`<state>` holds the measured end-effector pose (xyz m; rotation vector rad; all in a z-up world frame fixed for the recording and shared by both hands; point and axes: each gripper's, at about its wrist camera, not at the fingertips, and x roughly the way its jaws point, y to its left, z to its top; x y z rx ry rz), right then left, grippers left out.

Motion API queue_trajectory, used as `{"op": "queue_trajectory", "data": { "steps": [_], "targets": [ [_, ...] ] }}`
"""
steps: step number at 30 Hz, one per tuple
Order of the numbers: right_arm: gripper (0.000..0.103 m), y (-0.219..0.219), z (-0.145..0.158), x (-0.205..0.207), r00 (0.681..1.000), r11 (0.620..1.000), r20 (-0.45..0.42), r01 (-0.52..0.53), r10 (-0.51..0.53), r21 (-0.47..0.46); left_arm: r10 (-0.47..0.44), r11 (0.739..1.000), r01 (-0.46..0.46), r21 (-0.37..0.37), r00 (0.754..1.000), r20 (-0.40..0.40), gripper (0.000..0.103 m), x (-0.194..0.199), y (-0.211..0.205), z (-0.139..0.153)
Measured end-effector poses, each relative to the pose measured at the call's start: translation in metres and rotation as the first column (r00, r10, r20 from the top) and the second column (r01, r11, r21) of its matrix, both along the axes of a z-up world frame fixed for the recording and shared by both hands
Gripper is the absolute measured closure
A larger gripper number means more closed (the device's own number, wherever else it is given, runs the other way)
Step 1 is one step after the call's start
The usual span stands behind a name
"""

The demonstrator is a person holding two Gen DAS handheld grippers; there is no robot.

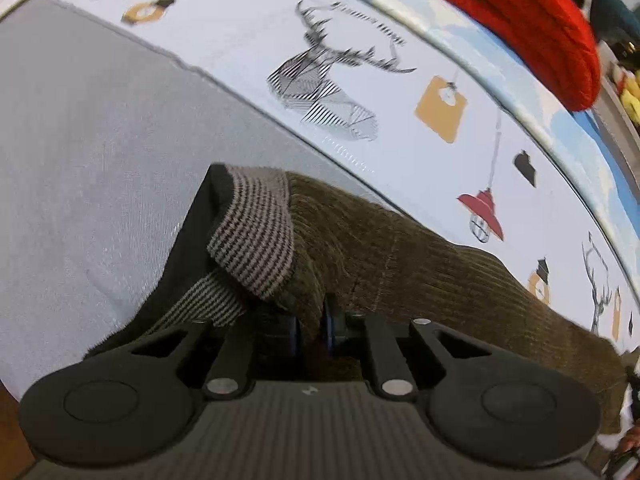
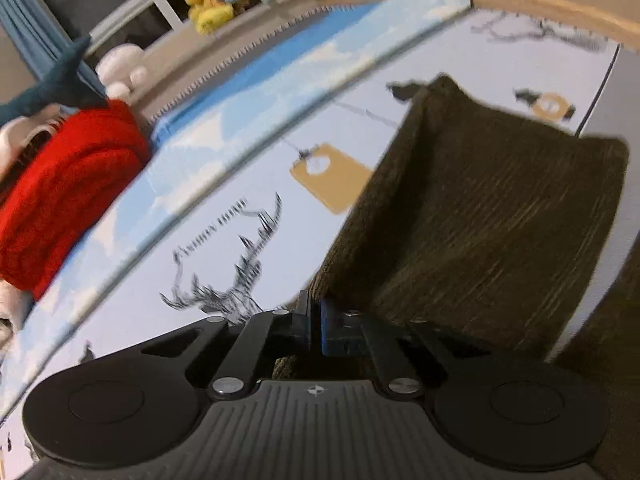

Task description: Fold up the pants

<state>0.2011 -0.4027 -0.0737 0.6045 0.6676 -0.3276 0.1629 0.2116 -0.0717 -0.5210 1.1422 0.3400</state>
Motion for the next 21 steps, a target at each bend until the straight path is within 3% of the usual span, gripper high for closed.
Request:
{"op": "queue_trajectory", "data": {
  "steps": [6,9,15,19,21],
  "targets": [
    [0.1,-0.005,0.057,-0.05,0.998,0.999,0.055,-0.035,0.036,-0.025,-0.028,1.0,0.029,-0.004,0.998,0.063,0.092,-0.024,-0.001,0.023],
    [0.1,-0.019,0.071,-0.085,0.998,0.997,0.021,-0.057,0.056,0.049,-0.03,1.0,0.03,-0.004,0.996,0.082,0.092,-0.039,0.003,0.033],
    [0.1,-0.048,0.054,-0.153,0.983,0.978,-0.147,-0.08,0.109,0.191,-0.048,0.998,0.051,-0.038,0.995,0.082,0.092,-0.069,0.019,0.041],
    [0.097,-0.045,0.026,-0.171,0.89,0.951,-0.348,-0.24,0.296,0.194,-0.077,0.992,0.08,-0.094,0.996,0.041,0.092,-0.075,0.03,0.033],
    [0.094,-0.055,0.024,-0.176,0.888,0.964,-0.379,-0.218,0.261,0.153,-0.057,0.99,0.056,-0.127,0.998,0.002,0.091,-0.075,0.037,0.024]
  ]
}}
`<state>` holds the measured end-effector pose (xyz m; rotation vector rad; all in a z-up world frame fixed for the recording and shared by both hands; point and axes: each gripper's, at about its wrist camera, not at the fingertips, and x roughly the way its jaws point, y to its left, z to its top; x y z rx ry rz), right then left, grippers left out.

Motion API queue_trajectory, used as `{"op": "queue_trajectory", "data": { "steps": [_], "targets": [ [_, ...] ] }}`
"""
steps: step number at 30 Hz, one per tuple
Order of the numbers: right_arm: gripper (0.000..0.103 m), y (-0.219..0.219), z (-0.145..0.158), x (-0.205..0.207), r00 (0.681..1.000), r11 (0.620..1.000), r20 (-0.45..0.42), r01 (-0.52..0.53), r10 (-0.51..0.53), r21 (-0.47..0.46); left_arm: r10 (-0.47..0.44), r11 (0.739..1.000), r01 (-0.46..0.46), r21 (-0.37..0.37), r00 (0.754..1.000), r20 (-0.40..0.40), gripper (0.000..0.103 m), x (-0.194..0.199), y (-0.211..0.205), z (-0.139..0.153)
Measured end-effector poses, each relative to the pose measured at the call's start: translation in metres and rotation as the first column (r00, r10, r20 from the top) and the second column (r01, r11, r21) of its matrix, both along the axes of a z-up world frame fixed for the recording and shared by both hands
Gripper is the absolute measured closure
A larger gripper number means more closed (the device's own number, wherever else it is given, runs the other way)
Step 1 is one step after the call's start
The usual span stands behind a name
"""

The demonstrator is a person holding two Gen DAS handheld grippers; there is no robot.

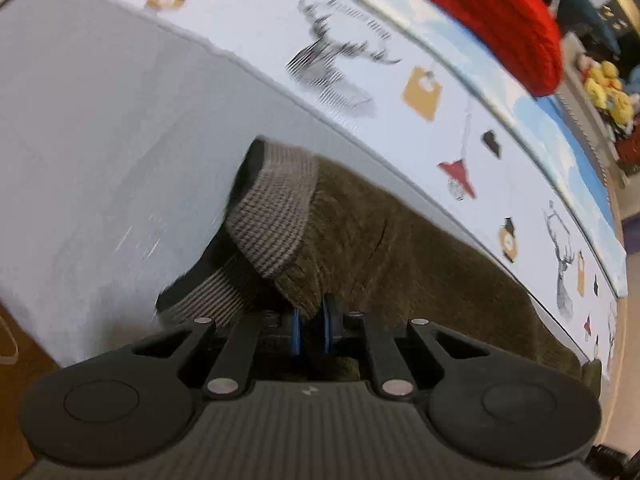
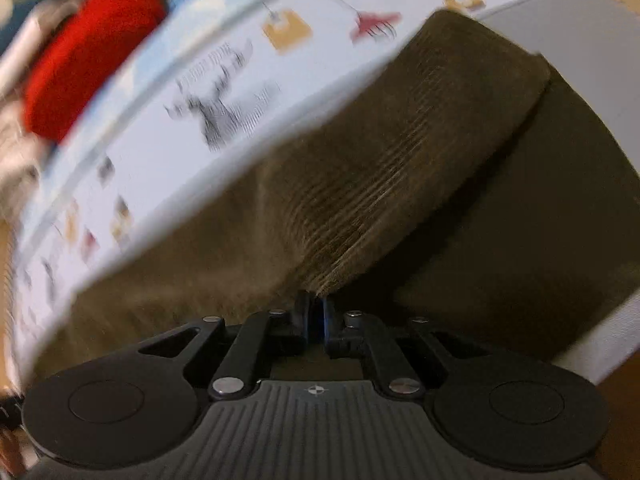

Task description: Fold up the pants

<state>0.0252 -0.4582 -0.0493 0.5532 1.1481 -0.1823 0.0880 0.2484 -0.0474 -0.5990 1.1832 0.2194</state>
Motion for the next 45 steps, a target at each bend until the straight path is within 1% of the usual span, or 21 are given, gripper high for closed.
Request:
{"op": "queue_trajectory", "data": {
  "steps": [1,2,3,4,5,6,9,11,15,22,24,29,31,33,34,35,36,37,40,42,45],
  "targets": [
    [0.093,-0.008,0.004,-0.003,0.999,0.999,0.025,0.028,-0.027,-0.016,0.0,1.0,0.0,0.001,1.0,-0.014,0.091,0.001,0.002,-0.002],
    [0.093,-0.02,0.011,-0.006,0.995,0.997,0.078,0.07,-0.068,-0.022,-0.005,1.0,0.005,0.0,1.0,-0.017,0.087,0.002,0.004,-0.004],
    [0.093,-0.031,0.016,-0.009,0.985,0.993,0.131,0.113,-0.109,-0.024,-0.011,1.0,0.011,-0.005,1.0,-0.02,0.076,0.003,0.006,-0.006],
    [0.09,-0.04,0.021,-0.012,0.975,0.988,0.17,0.15,-0.144,-0.026,-0.016,1.0,0.016,-0.014,1.0,-0.025,0.07,0.005,0.006,-0.008],
    [0.082,-0.051,0.024,-0.013,0.961,0.98,0.205,0.195,-0.184,-0.034,-0.016,1.0,0.016,-0.018,0.999,-0.032,0.057,0.006,0.007,-0.01],
    [0.074,-0.059,0.025,-0.014,0.951,0.973,0.225,0.227,-0.213,-0.039,-0.015,1.0,0.014,-0.013,0.999,-0.043,0.048,0.008,0.006,-0.012],
    [0.058,-0.079,0.018,-0.008,0.925,0.951,0.242,0.307,-0.293,-0.022,-0.012,1.0,0.013,0.01,0.999,-0.052,0.046,0.014,0.006,-0.014],
    [0.057,-0.09,0.004,0.001,0.911,0.929,0.198,0.369,-0.361,-0.002,0.001,1.0,-0.001,0.008,0.998,-0.061,0.045,0.018,0.007,-0.017],
    [0.057,-0.108,-0.028,0.007,0.868,0.875,0.112,0.481,-0.484,0.053,0.006,1.0,-0.005,0.021,0.997,-0.08,0.045,0.024,0.005,-0.021],
    [0.057,-0.127,-0.053,0.015,0.823,0.829,0.108,0.558,-0.557,0.03,-0.001,0.999,0.005,0.04,0.995,-0.102,0.045,0.029,0.002,-0.025],
    [0.057,-0.131,-0.059,0.02,0.824,0.831,0.11,0.555,-0.556,0.036,0.001,0.999,0.005,0.047,0.994,-0.11,0.045,0.03,0.001,-0.026],
    [0.057,-0.13,-0.058,0.031,0.848,0.857,0.146,0.515,-0.51,0.002,0.0,0.998,0.007,0.059,0.993,-0.117,0.045,0.034,-0.001,-0.027],
    [0.063,-0.13,-0.06,0.037,0.854,0.862,0.146,0.507,-0.499,-0.019,0.002,0.998,0.005,0.061,0.993,-0.121,0.045,0.036,-0.001,-0.028],
    [0.078,-0.129,-0.058,0.038,0.854,0.861,0.151,0.508,-0.498,-0.035,0.003,0.998,0.004,0.064,0.993,-0.121,0.045,0.036,-0.001,-0.028],
    [0.082,-0.129,-0.057,0.038,0.851,0.859,0.157,0.512,-0.501,-0.031,0.003,0.998,0.005,0.066,0.992,-0.123,0.045,0.036,-0.001,-0.029],
    [0.091,-0.13,-0.056,0.039,0.849,0.857,0.162,0.514,-0.503,-0.032,0.003,0.998,0.006,0.069,0.992,-0.123,0.046,0.036,-0.001,-0.029],
    [0.097,-0.129,-0.054,0.039,0.847,0.856,0.171,0.515,-0.503,-0.036,0.003,0.997,0.006,0.075,0.992,-0.124,0.048,0.036,-0.001,-0.03],
    [0.098,-0.129,-0.051,0.039,0.846,0.855,0.178,0.517,-0.503,-0.037,0.001,0.996,0.009,0.084,0.993,-0.122,0.05,0.036,-0.001,-0.03],
    [0.099,-0.13,-0.039,0.036,0.822,0.841,0.222,0.541,-0.525,-0.018,-0.017,0.992,0.029,0.119,0.994,-0.107,0.067,0.037,-0.004,-0.029],
    [0.1,-0.131,-0.024,0.029,0.797,0.83,0.272,0.558,-0.54,0.012,-0.016,0.992,0.027,0.119,0.996,-0.092,0.081,0.035,-0.003,-0.027],
    [0.1,-0.13,0.007,0.014,0.739,0.814,0.388,0.579,-0.551,0.054,0.002,0.996,0.0,0.094,1.0,-0.014,0.09,0.03,0.002,-0.015]
  ]
}}
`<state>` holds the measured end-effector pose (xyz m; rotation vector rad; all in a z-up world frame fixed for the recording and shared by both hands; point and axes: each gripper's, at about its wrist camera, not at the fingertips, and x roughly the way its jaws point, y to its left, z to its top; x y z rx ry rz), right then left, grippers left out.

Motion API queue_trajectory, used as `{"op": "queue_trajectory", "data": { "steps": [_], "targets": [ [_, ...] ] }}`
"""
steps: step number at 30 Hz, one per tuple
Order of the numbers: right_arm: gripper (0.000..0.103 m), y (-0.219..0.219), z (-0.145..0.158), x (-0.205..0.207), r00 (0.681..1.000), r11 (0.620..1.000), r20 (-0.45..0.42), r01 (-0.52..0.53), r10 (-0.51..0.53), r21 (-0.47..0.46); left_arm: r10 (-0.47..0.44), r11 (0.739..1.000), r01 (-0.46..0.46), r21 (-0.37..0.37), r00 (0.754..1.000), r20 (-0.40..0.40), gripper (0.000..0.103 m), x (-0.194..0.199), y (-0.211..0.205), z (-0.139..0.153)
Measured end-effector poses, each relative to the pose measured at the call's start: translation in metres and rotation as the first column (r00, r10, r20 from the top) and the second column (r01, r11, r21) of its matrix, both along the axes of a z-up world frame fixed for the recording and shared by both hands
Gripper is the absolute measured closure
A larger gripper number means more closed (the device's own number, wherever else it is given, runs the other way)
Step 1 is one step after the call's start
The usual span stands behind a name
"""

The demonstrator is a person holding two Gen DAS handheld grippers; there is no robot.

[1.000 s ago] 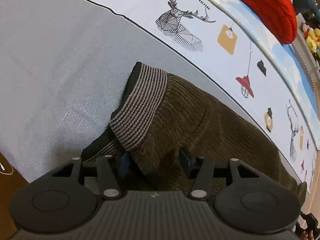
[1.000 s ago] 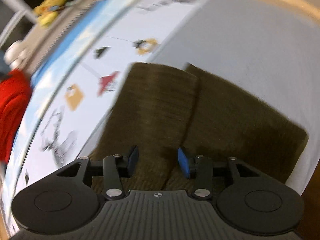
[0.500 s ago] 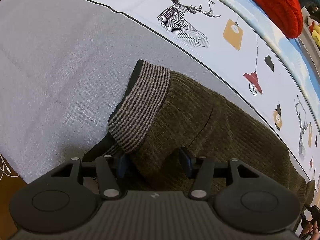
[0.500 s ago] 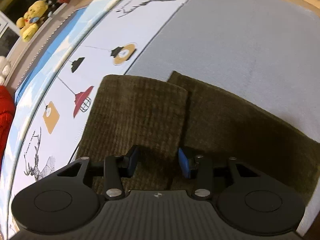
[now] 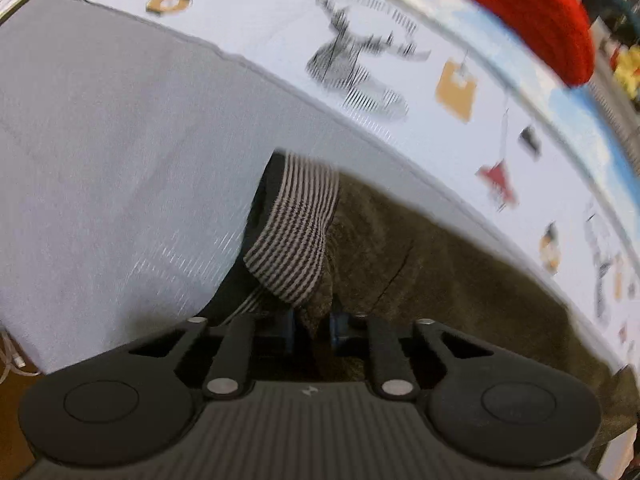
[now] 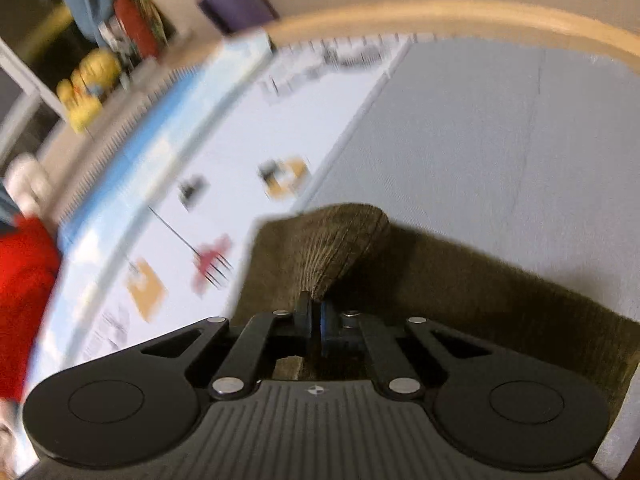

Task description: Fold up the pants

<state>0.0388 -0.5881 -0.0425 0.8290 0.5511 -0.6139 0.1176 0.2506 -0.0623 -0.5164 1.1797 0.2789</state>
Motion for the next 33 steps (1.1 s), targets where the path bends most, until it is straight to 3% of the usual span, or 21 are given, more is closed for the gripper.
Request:
{"op": "queue_trajectory", "data": {
  "steps": [4,7,9,11,13,15,16,19,21,23,26,29,31,33],
  "targets": [
    [0.101,0.003,0.048,-0.035,0.985,0.998,0.169,0.034,-0.026,-0.044,-0.002,1.0,0.007,-0.025,0.981,0.195,0.093,-0.013,0.006,0.037],
    [0.101,0.007,0.07,-0.069,0.981,0.994,0.187,0.059,-0.041,-0.09,-0.014,0.999,0.025,-0.046,0.972,0.233,0.093,-0.027,0.013,0.047],
    [0.101,0.003,0.064,-0.092,0.991,0.995,0.107,0.082,-0.076,-0.056,-0.025,0.998,0.037,-0.057,0.98,0.197,0.093,-0.034,0.02,0.043],
    [0.101,-0.006,0.039,-0.106,0.993,0.995,-0.072,0.099,-0.098,0.003,-0.039,0.996,0.049,-0.08,0.991,0.126,0.093,-0.037,0.028,0.03],
    [0.101,-0.022,0.0,-0.117,0.961,0.985,-0.252,0.139,-0.109,0.104,-0.068,0.993,0.074,-0.095,0.996,0.064,0.093,-0.037,0.032,0.019],
    [0.1,-0.041,-0.036,-0.134,0.935,0.944,-0.332,0.217,-0.126,0.251,-0.111,0.988,0.111,-0.104,0.994,0.007,0.092,-0.035,0.03,0.008],
    [0.1,-0.045,-0.044,-0.135,0.936,0.943,-0.339,0.197,-0.099,0.27,-0.135,0.987,0.133,-0.09,0.991,-0.02,0.091,-0.033,0.027,0.004],
    [0.099,-0.05,-0.041,-0.126,0.952,0.969,-0.305,0.082,-0.007,0.233,-0.148,0.986,0.143,-0.083,0.988,-0.048,0.085,-0.035,0.026,-0.004],
    [0.095,-0.05,-0.038,-0.124,0.96,0.976,-0.281,0.048,0.014,0.212,-0.108,0.988,0.103,-0.114,0.993,-0.043,0.067,-0.036,0.03,-0.006],
    [0.095,-0.05,-0.039,-0.122,0.959,0.976,-0.285,0.051,0.012,0.213,-0.074,0.987,0.067,-0.149,0.996,-0.043,0.064,-0.036,0.034,-0.01],
    [0.095,-0.05,-0.041,-0.123,0.952,0.974,-0.307,0.068,0.002,0.217,-0.079,0.992,0.071,-0.109,0.994,-0.073,0.066,-0.03,0.029,-0.014],
    [0.099,-0.042,-0.037,-0.126,0.952,0.978,-0.308,0.07,-0.007,0.195,-0.108,0.993,0.103,-0.055,0.991,-0.077,0.086,-0.026,0.024,-0.016],
    [0.1,-0.039,-0.023,-0.124,0.98,0.984,-0.201,0.045,-0.009,0.172,-0.112,0.992,0.111,-0.063,0.994,-0.006,0.092,-0.026,0.025,-0.006],
    [0.101,-0.034,0.009,-0.125,1.0,0.994,0.024,-0.012,0.01,0.104,-0.079,0.992,0.091,-0.086,0.988,0.13,0.094,-0.031,0.032,0.014]
  ]
}}
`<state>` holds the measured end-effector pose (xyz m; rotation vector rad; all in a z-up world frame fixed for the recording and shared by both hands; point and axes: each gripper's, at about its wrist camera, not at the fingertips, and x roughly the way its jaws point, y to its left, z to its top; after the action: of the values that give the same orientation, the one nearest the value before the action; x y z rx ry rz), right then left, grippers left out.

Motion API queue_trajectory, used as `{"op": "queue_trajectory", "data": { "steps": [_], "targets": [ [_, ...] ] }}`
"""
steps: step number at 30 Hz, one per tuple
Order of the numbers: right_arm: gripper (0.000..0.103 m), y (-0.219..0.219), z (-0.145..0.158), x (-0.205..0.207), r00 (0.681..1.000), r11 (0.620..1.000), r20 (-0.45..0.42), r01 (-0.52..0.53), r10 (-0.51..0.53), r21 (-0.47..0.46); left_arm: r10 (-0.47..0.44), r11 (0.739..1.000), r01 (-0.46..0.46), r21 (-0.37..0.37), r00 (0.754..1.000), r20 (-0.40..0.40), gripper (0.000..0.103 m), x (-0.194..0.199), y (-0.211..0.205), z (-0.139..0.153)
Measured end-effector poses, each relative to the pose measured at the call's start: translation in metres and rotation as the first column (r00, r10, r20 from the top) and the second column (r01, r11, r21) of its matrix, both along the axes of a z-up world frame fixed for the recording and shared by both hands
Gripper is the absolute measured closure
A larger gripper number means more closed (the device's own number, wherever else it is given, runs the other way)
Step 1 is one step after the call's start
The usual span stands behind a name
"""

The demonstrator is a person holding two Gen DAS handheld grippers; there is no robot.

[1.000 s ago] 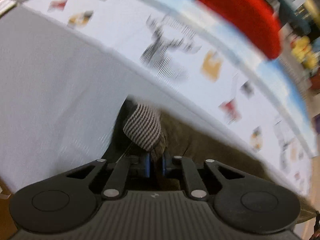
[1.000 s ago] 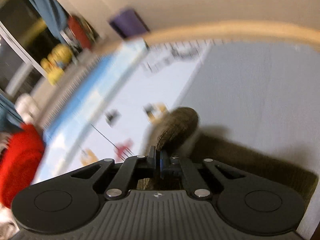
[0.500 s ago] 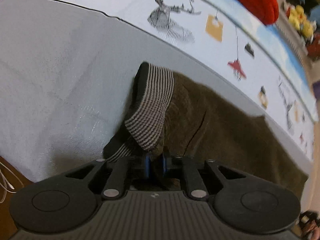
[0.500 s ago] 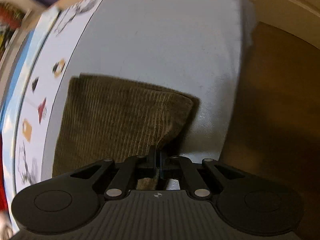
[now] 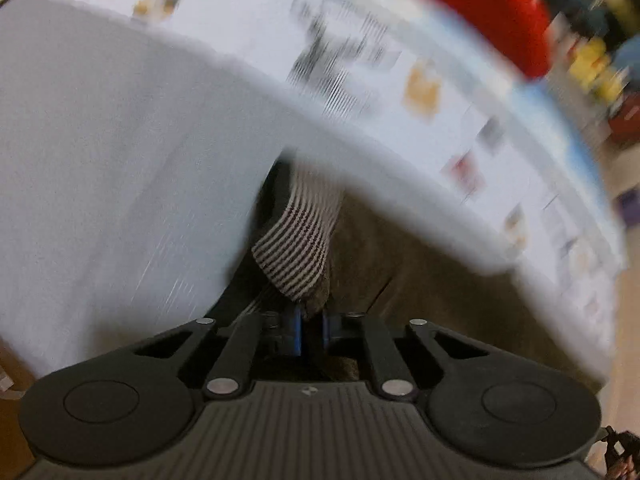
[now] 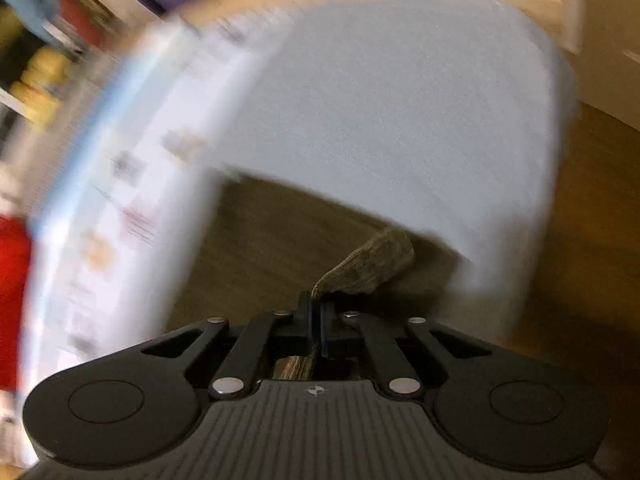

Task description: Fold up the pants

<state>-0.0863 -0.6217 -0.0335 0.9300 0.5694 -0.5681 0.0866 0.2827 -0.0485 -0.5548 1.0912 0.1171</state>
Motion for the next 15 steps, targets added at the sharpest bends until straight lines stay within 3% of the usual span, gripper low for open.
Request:
{"op": "queue_trajectory", "data": {
  "steps": [2,4,6,8,9,10,12,15],
  "targets": [
    [0.101,0.01,0.039,-0.01,0.966,0.99,0.252,-0.011,0.047,-0.143,0.059,0.998,-0.053,-0.044,0.989,0.136,0.094,-0.009,0.011,0.021],
    [0.102,0.011,0.053,-0.022,0.931,0.982,0.362,0.031,0.04,-0.188,0.076,0.996,-0.068,-0.055,0.982,0.173,0.094,-0.014,0.014,0.029],
    [0.102,0.006,0.046,-0.025,0.962,0.984,0.274,0.061,-0.012,-0.17,0.039,0.998,-0.033,-0.048,0.991,0.126,0.094,-0.016,0.014,0.024],
    [0.102,0.0,0.019,-0.016,1.0,0.993,0.025,0.015,-0.012,-0.119,-0.062,0.998,0.062,-0.001,0.998,-0.017,0.094,-0.014,0.004,0.004],
    [0.102,-0.002,0.004,-0.011,0.996,0.997,-0.09,-0.017,0.01,-0.079,-0.089,0.996,0.091,0.013,0.993,-0.071,0.094,-0.013,0.0,-0.005],
    [0.102,-0.003,-0.008,-0.009,0.988,0.999,-0.154,-0.029,0.023,-0.031,-0.111,0.993,0.115,0.027,0.986,-0.121,0.094,-0.013,-0.003,-0.013],
    [0.103,-0.008,-0.017,-0.014,0.987,1.0,-0.161,0.003,0.0,0.017,-0.121,0.991,0.127,0.037,0.984,-0.131,0.093,-0.012,-0.002,-0.017],
    [0.103,-0.012,-0.013,-0.017,0.987,0.998,-0.149,0.048,-0.052,-0.028,-0.092,0.995,0.094,0.015,0.989,-0.117,0.093,-0.011,0.004,-0.015]
  ]
}}
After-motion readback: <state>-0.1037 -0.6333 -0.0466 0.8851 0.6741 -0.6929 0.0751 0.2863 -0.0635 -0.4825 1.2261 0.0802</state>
